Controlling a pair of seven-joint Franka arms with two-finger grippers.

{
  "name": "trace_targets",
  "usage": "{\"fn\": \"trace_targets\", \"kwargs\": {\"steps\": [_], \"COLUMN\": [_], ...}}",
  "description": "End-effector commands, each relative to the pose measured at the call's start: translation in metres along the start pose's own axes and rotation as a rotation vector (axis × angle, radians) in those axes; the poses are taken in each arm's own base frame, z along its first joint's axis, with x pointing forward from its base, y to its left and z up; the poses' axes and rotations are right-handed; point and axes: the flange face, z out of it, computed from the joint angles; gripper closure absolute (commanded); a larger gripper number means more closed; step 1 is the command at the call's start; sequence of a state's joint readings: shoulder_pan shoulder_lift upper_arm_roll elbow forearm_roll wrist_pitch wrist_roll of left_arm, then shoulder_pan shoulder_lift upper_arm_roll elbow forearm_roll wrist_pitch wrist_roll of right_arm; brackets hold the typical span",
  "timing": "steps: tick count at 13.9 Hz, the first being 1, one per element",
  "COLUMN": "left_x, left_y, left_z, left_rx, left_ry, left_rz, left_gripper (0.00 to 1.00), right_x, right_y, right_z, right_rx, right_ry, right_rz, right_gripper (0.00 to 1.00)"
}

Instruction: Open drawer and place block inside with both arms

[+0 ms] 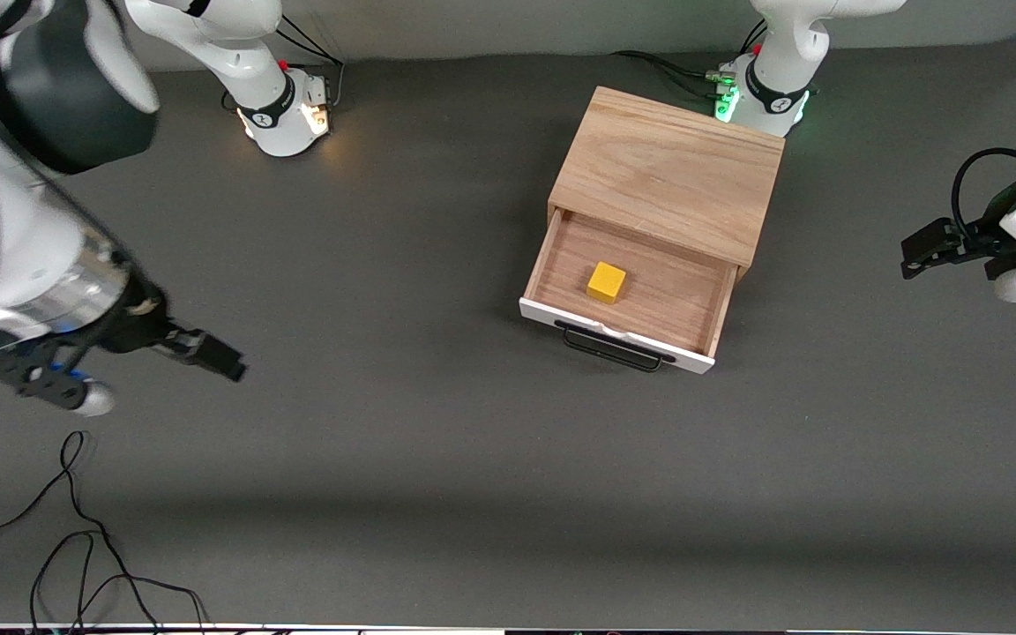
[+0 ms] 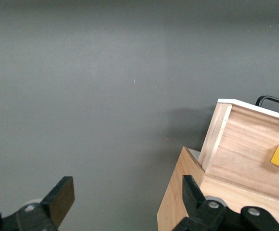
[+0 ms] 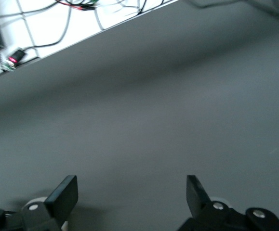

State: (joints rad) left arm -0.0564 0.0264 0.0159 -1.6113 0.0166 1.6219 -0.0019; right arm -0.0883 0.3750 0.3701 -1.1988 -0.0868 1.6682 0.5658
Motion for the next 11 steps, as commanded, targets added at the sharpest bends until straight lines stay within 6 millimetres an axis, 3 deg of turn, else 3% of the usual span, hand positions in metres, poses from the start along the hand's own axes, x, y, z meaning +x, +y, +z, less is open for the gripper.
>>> {"fn": "trace_targets", "kwargs": {"steps": [1, 3, 6, 11], "left_x": [-0.01, -0.01, -0.012, -0.014], "left_y": [0.003, 0.004, 0.004, 0.004], "left_z": [0.0, 0.001, 0.001, 0.001], "left_rx": [-0.015, -0.015, -0.016, -0.016], "left_ry": [-0.009, -0.012, -0.027, -0.039], "left_rz": [0.017, 0.019, 0.019, 0.021], "left_gripper": [0.0, 0.0, 0.0, 0.0], "right_x": [-0.013, -0.033, -0.07, -0.068], "right_y": [0.052, 0.087, 0.098, 0.126], "right_z": [-0.005, -0.008, -0.014, -0.012], "right_rx": [-0.043, -0.026, -0.042, -0.066], "right_ry": [0.001, 0.02, 0.036, -0.038], "right_rz": [-0.142, -0.192, -0.224, -0.24], "right_gripper": [0.0, 0.0, 0.0, 0.0]}}
